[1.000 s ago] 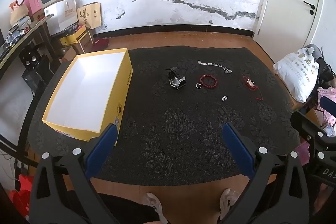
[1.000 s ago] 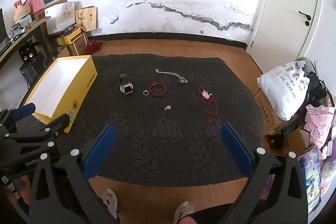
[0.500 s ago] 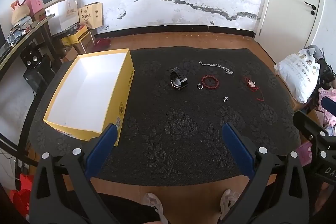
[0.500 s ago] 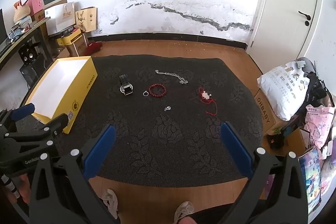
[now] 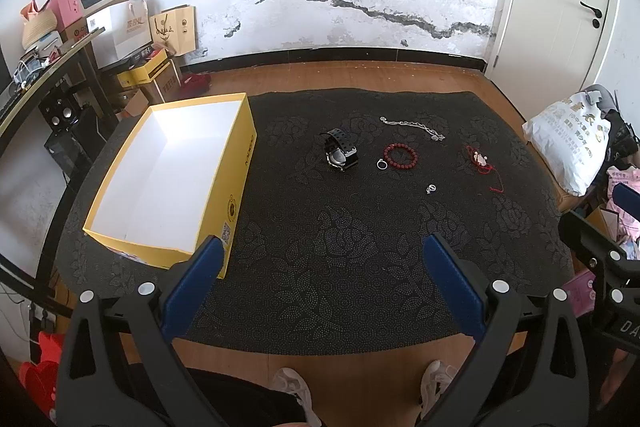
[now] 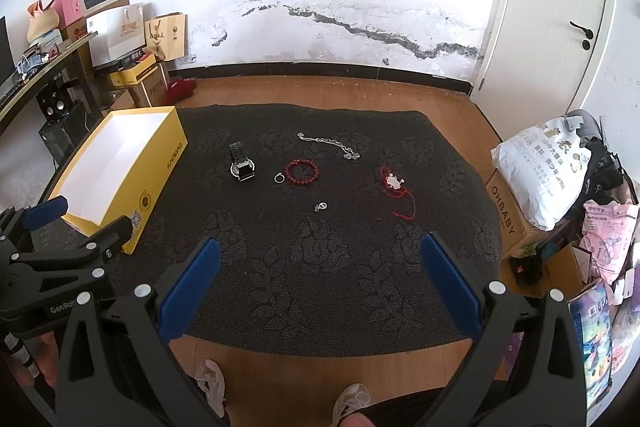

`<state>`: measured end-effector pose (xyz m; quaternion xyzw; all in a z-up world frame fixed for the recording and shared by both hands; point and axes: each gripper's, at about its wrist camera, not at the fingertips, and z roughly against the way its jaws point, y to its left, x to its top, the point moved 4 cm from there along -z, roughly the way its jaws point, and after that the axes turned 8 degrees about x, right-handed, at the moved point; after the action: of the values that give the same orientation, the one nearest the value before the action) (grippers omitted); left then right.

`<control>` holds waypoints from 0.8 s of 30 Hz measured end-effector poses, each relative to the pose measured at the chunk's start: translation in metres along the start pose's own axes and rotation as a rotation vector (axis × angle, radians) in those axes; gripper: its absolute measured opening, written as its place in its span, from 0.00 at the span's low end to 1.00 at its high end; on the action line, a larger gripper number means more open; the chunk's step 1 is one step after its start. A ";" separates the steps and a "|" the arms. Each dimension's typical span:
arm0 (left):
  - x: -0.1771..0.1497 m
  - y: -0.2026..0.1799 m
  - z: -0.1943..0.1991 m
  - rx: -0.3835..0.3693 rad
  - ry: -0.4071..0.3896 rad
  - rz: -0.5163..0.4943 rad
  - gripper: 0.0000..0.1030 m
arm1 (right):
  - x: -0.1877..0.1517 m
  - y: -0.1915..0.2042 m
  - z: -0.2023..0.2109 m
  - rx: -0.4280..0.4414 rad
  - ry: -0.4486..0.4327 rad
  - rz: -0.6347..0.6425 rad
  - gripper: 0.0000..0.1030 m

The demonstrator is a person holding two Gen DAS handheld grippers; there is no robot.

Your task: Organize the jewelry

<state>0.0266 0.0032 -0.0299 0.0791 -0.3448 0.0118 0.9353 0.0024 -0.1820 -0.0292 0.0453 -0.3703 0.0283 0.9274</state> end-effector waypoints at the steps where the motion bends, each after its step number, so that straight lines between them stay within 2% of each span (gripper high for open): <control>1: 0.000 0.000 0.000 0.000 0.000 0.002 0.94 | 0.000 0.001 0.000 0.001 0.000 0.002 0.94; 24: -0.001 0.004 0.000 0.000 -0.002 0.000 0.94 | -0.002 0.003 -0.002 0.002 0.000 0.006 0.94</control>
<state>0.0258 0.0067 -0.0297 0.0791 -0.3455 0.0119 0.9350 0.0021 -0.1784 -0.0324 0.0450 -0.3702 0.0313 0.9273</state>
